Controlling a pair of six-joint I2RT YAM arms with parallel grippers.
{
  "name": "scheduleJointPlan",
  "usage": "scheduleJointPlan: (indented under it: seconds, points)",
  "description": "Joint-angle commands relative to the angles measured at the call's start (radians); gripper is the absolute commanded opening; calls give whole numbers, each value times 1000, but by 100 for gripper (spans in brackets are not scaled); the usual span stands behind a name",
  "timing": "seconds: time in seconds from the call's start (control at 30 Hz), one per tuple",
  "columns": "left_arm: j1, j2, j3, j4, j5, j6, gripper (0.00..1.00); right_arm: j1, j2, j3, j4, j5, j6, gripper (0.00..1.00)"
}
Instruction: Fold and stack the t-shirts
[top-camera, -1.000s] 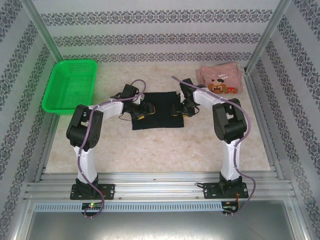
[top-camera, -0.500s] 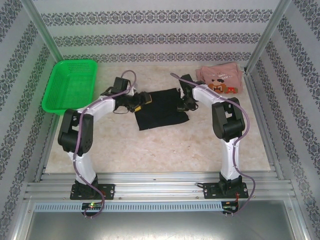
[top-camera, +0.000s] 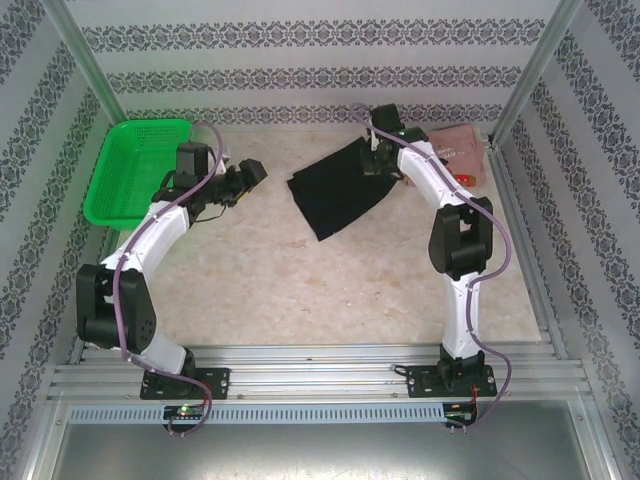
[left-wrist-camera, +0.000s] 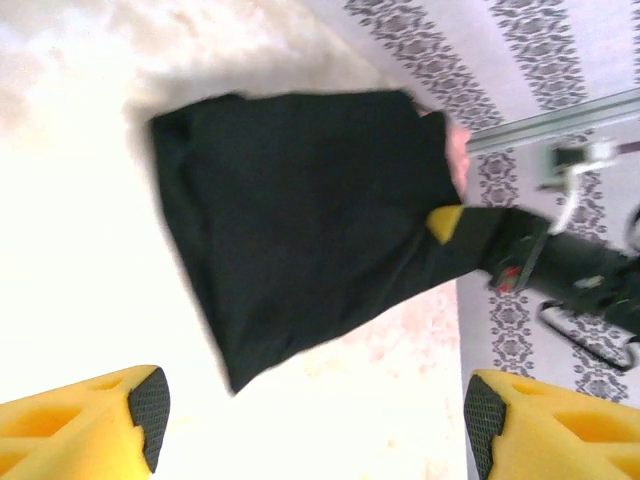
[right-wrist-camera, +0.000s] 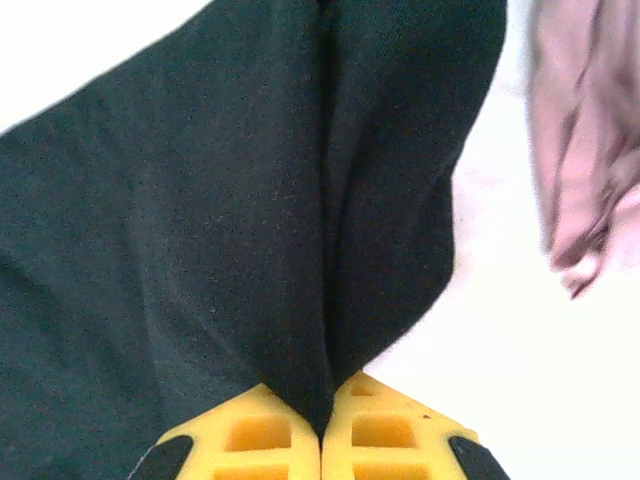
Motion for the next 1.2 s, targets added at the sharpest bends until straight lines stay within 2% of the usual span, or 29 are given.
scheduleJointPlan:
  seconds: [0.0, 0.13, 0.33, 0.73, 1.17]
  points:
    - [22, -27, -69, -7, -21, 14, 78, -27, 64, 133, -37, 70, -47, 0]
    - [32, -42, -117, -5, -30, 20, 78, -66, 129, 277, -80, 74, -46, 0]
    - [35, -38, -155, 6, -44, 22, 78, -131, 175, 405, -92, 76, -52, 0]
    - [37, -33, -178, 4, -53, 31, 77, -258, 167, 461, -80, 86, -140, 0]
    - [38, -46, -170, -57, -67, 62, 76, -420, 193, 495, -30, 56, -121, 0]
